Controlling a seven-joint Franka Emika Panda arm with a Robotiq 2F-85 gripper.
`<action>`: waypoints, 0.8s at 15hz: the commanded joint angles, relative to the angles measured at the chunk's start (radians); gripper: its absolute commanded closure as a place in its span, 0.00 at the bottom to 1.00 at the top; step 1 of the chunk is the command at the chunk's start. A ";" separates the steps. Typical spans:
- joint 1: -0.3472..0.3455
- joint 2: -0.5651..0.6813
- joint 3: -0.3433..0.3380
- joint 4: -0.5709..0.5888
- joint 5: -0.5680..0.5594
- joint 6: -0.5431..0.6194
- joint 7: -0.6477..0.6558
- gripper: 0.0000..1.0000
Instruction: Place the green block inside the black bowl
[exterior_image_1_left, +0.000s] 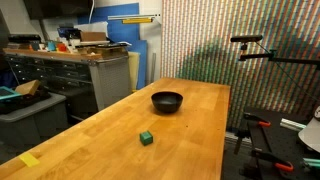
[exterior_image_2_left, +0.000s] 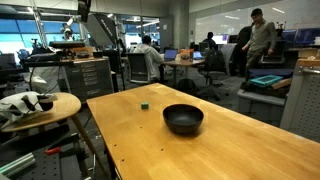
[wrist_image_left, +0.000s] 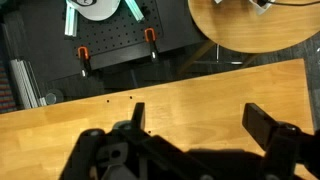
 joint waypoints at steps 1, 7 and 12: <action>0.012 0.003 -0.010 0.004 -0.003 -0.001 0.004 0.00; 0.012 0.002 -0.010 0.007 -0.003 -0.001 0.004 0.00; 0.008 0.035 0.001 0.017 0.006 0.083 0.047 0.00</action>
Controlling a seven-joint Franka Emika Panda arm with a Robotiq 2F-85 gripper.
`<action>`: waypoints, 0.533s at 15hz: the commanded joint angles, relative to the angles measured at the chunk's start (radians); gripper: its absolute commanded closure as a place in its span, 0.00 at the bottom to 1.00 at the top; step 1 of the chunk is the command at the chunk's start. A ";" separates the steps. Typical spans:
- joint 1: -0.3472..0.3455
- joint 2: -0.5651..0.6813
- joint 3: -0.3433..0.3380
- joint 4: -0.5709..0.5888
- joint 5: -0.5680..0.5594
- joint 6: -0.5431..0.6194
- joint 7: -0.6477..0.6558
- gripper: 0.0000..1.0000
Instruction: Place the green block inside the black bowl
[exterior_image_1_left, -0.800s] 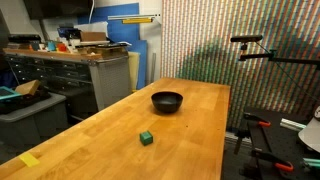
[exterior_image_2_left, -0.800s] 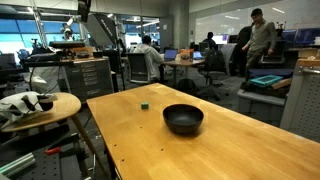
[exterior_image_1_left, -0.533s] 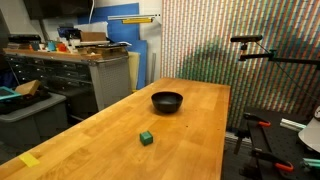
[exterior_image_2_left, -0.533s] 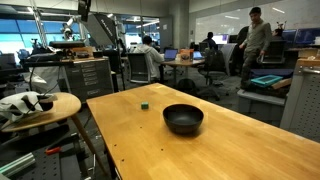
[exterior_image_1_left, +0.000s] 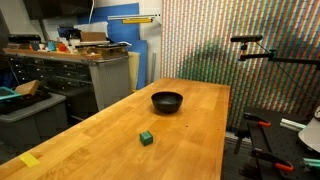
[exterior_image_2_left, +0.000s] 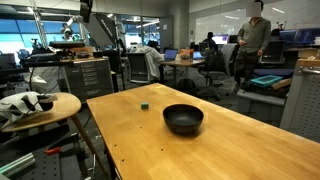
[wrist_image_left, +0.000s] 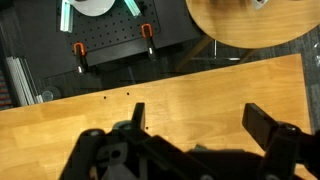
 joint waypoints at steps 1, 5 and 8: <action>0.009 0.037 0.005 0.019 0.002 0.079 0.058 0.00; 0.021 0.094 0.014 0.027 -0.002 0.185 0.108 0.00; 0.034 0.153 0.019 0.035 -0.012 0.266 0.154 0.00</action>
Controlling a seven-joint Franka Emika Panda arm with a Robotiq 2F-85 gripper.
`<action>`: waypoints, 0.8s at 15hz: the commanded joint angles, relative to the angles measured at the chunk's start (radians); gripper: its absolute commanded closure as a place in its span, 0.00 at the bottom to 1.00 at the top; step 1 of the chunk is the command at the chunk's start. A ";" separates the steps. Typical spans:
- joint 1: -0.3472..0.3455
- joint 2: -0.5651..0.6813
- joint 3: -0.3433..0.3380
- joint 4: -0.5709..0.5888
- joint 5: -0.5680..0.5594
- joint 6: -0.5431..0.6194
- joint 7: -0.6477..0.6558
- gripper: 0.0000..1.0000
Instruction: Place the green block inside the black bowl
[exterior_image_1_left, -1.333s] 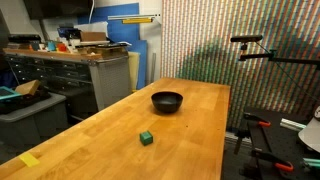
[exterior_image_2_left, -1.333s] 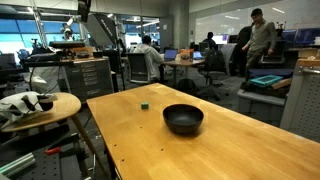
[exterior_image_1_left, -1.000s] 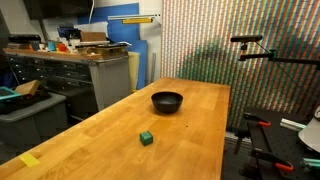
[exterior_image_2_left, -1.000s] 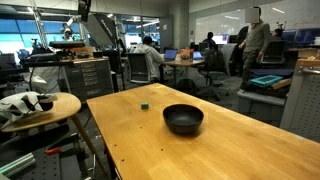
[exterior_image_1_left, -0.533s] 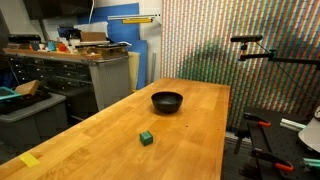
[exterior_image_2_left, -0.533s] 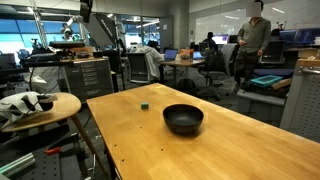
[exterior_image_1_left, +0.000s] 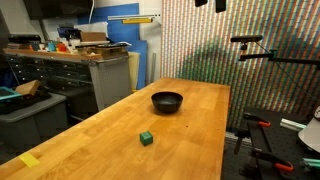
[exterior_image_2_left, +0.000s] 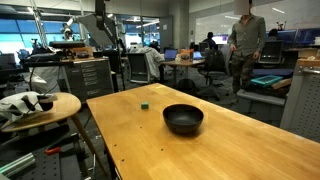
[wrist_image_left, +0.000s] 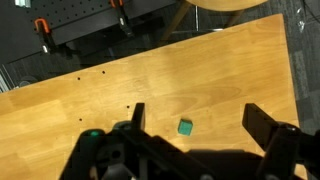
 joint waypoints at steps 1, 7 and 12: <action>0.026 0.084 0.005 0.039 -0.012 0.082 0.078 0.00; 0.068 0.215 -0.002 0.062 -0.058 0.244 0.173 0.00; 0.099 0.316 -0.019 0.073 -0.087 0.339 0.227 0.00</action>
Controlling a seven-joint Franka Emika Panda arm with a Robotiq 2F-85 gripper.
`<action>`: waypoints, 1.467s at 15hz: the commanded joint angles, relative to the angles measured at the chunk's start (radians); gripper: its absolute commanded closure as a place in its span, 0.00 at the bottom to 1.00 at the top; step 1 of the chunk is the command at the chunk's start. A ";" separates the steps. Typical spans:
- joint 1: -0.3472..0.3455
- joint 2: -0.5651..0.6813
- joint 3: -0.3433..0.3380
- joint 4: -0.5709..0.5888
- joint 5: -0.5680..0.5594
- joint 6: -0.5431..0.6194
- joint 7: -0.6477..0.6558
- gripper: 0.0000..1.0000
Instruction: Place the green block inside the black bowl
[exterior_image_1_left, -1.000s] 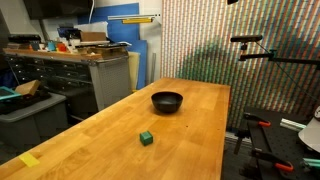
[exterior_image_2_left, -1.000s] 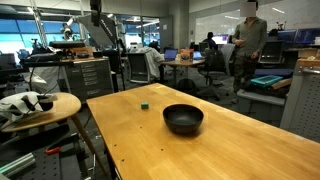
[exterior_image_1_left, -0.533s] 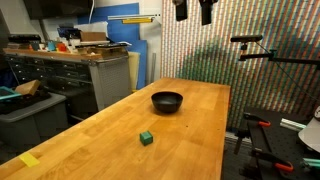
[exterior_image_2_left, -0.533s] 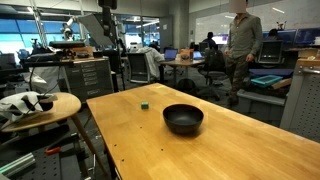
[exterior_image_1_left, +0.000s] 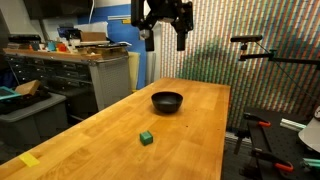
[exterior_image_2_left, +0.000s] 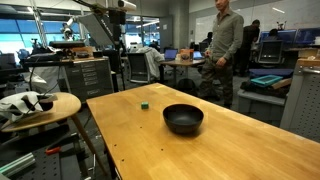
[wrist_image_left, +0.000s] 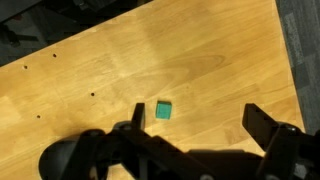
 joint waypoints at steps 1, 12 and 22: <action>0.034 0.088 -0.025 0.047 -0.035 0.043 0.062 0.00; 0.090 0.310 -0.106 0.117 -0.114 0.139 0.096 0.00; 0.125 0.484 -0.169 0.214 -0.107 0.174 0.075 0.00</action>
